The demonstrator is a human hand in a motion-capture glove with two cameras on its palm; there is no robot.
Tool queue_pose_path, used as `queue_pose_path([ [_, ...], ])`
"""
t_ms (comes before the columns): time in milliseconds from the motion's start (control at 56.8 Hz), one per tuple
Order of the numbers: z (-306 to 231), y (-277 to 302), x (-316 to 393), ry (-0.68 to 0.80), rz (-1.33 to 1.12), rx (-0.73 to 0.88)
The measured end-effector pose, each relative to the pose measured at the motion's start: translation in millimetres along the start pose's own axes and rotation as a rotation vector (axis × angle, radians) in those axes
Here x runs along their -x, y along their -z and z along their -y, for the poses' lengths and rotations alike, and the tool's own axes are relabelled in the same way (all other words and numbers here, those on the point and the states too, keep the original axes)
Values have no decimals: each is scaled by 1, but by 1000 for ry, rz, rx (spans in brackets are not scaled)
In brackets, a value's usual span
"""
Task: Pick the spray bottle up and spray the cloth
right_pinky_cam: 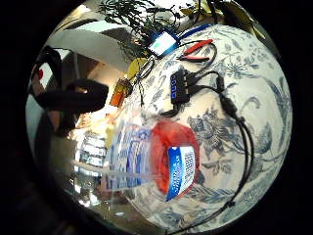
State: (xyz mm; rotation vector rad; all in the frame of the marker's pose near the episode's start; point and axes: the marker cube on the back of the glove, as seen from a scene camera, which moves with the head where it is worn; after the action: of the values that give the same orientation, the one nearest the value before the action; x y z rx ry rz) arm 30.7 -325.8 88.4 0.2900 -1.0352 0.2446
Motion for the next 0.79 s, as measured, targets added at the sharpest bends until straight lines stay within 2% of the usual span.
queue_pose_path([
  [229, -17, 13, 67, 44, -2, 302],
  [528, -31, 37, 155, 128, 133, 415],
  [669, -28, 14, 161, 80, 25, 524],
  [792, -34, -24, 141, -74, -119, 725],
])
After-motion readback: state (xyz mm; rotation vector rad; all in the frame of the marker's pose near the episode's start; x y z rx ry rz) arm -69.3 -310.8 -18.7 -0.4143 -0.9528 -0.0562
